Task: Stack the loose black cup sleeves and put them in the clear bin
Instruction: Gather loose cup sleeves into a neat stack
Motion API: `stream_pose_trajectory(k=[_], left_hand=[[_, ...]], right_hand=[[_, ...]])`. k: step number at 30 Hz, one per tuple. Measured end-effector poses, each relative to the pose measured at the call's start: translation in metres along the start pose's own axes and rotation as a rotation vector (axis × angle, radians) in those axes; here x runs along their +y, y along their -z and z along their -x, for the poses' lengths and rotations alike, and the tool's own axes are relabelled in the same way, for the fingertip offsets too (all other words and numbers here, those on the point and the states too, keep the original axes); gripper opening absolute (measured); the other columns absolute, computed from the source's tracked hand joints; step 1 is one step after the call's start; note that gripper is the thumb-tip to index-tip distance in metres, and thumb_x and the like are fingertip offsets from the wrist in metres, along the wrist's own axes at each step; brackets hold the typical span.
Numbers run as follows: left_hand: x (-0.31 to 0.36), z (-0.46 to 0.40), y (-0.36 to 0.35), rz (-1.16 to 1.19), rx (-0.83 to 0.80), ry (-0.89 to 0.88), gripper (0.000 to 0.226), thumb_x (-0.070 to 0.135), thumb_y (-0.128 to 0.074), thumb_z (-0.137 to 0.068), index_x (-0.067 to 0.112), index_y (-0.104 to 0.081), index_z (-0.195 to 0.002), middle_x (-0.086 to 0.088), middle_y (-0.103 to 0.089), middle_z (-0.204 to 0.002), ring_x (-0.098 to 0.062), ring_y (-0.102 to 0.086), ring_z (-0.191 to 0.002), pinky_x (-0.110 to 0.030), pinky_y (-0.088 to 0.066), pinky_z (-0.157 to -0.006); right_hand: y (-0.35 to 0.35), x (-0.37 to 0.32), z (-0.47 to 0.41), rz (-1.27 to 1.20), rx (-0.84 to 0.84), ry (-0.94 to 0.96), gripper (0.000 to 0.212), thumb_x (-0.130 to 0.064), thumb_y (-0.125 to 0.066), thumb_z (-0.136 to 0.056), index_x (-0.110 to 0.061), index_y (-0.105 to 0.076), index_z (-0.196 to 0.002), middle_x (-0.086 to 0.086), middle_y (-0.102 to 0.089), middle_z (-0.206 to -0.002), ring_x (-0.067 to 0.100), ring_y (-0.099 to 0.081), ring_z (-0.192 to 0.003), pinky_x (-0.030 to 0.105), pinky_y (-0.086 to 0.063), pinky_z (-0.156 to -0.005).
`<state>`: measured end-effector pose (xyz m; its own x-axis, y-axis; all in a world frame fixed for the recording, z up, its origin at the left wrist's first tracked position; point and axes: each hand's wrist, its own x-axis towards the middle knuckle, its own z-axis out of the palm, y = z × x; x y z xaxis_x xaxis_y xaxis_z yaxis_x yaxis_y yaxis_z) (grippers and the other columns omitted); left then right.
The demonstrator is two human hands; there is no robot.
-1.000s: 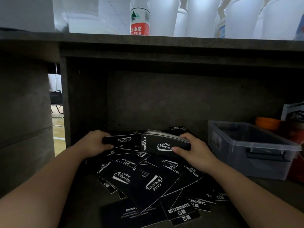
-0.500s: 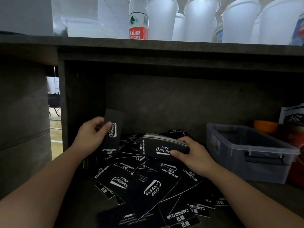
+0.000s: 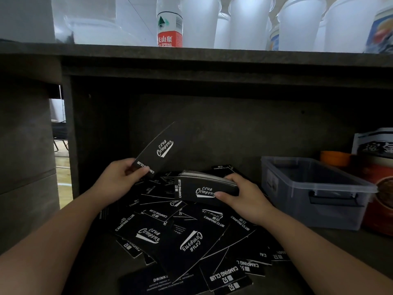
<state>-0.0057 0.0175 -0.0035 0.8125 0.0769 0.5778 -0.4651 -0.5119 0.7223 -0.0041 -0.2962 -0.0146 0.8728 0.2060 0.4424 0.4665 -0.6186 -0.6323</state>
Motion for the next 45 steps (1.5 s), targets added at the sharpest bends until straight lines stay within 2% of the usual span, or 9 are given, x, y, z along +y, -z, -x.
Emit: stream_pose_trajectory(k=[8,13,17,23,28,32,38,42,45], left_hand=[[0.011,0.010,-0.009,-0.013,-0.376,0.089,0.017,0.019,-0.069,-0.087,0.015,-0.070,-0.071,0.004,-0.068,-0.068,-0.002,-0.062,-0.066,-0.015,-0.047,-0.066],[0.008,0.007,-0.016,-0.075,-0.202,0.036,0.018,0.023,-0.074,-0.083,0.010,-0.069,-0.073,-0.011,-0.070,-0.072,-0.015,-0.063,-0.066,-0.031,-0.050,-0.071],[0.011,0.007,-0.026,-0.148,-0.065,0.022,0.015,0.030,-0.078,-0.079,0.018,-0.071,-0.073,-0.001,-0.072,-0.069,-0.012,-0.068,-0.065,-0.028,-0.054,-0.069],[0.013,0.010,-0.046,-0.528,-0.209,-0.128,0.032,0.047,-0.065,-0.088,0.024,-0.067,-0.066,0.004,-0.064,-0.060,-0.004,-0.060,-0.058,-0.026,-0.048,-0.061],[0.013,0.011,-0.048,-0.711,-0.310,-0.234,0.037,0.055,-0.051,-0.092,0.024,-0.069,-0.086,0.011,-0.061,-0.078,-0.002,-0.058,-0.072,-0.029,-0.051,-0.072],[0.021,0.015,-0.058,-0.793,-0.374,-0.271,0.052,0.064,-0.031,-0.090,0.024,-0.063,-0.088,0.011,-0.056,-0.090,-0.006,-0.057,-0.087,-0.030,-0.049,-0.081],[-0.010,-0.003,-0.032,-0.881,-0.095,-0.023,0.035,0.032,-0.036,-0.100,0.013,-0.065,-0.105,-0.010,-0.065,-0.110,-0.026,-0.060,-0.103,-0.036,-0.049,-0.088],[-0.046,-0.011,-0.005,-1.017,-0.187,0.420,0.047,0.038,-0.029,-0.102,0.008,-0.053,-0.128,-0.016,-0.055,-0.131,-0.032,-0.054,-0.119,-0.037,-0.045,-0.099],[-0.053,-0.009,-0.005,-0.972,-0.274,0.528,0.060,0.051,-0.026,-0.101,0.009,-0.046,-0.138,-0.018,-0.050,-0.141,-0.034,-0.048,-0.128,-0.038,-0.041,-0.105]], right_hand=[[0.000,0.000,0.000,-0.004,0.010,-0.003,0.015,-0.035,-0.063,-0.090,-0.030,-0.058,-0.104,-0.013,-0.065,-0.091,0.000,-0.059,-0.085,0.011,-0.041,-0.069],[0.001,-0.001,0.000,-0.091,-0.014,-0.037,0.013,-0.032,-0.050,-0.097,-0.032,-0.057,-0.108,-0.012,-0.064,-0.097,0.000,-0.058,-0.088,0.015,-0.043,-0.071],[0.002,-0.004,0.002,-0.122,0.020,-0.031,0.021,-0.039,-0.039,-0.100,-0.031,-0.059,-0.105,-0.009,-0.066,-0.099,0.002,-0.058,-0.094,0.019,-0.043,-0.081],[0.002,-0.004,0.000,-0.052,0.093,0.054,0.031,-0.030,-0.036,-0.103,-0.026,-0.066,-0.109,-0.012,-0.067,-0.103,-0.003,-0.058,-0.095,0.002,-0.037,-0.076],[0.000,-0.005,0.001,-0.010,0.044,0.046,0.036,-0.044,-0.034,-0.100,-0.025,-0.060,-0.115,-0.004,-0.065,-0.109,0.010,-0.058,-0.104,0.024,-0.041,-0.088],[0.001,-0.007,0.001,0.075,-0.007,0.029,0.041,-0.049,-0.057,-0.089,-0.027,-0.053,-0.124,-0.007,-0.061,-0.114,0.009,-0.057,-0.106,0.026,-0.044,-0.092],[0.000,-0.004,0.001,0.040,0.033,0.039,0.038,-0.034,-0.070,-0.084,-0.031,-0.058,-0.121,-0.009,-0.066,-0.110,0.006,-0.060,-0.101,0.026,-0.048,-0.092],[0.000,-0.007,0.003,0.021,0.056,0.049,0.035,-0.032,-0.072,-0.083,-0.030,-0.061,-0.117,-0.011,-0.067,-0.106,0.003,-0.060,-0.098,0.017,-0.045,-0.086],[0.000,-0.006,0.003,0.025,0.052,0.046,0.034,-0.033,-0.071,-0.084,-0.031,-0.061,-0.116,-0.013,-0.067,-0.104,0.002,-0.060,-0.098,0.015,-0.044,-0.083]])
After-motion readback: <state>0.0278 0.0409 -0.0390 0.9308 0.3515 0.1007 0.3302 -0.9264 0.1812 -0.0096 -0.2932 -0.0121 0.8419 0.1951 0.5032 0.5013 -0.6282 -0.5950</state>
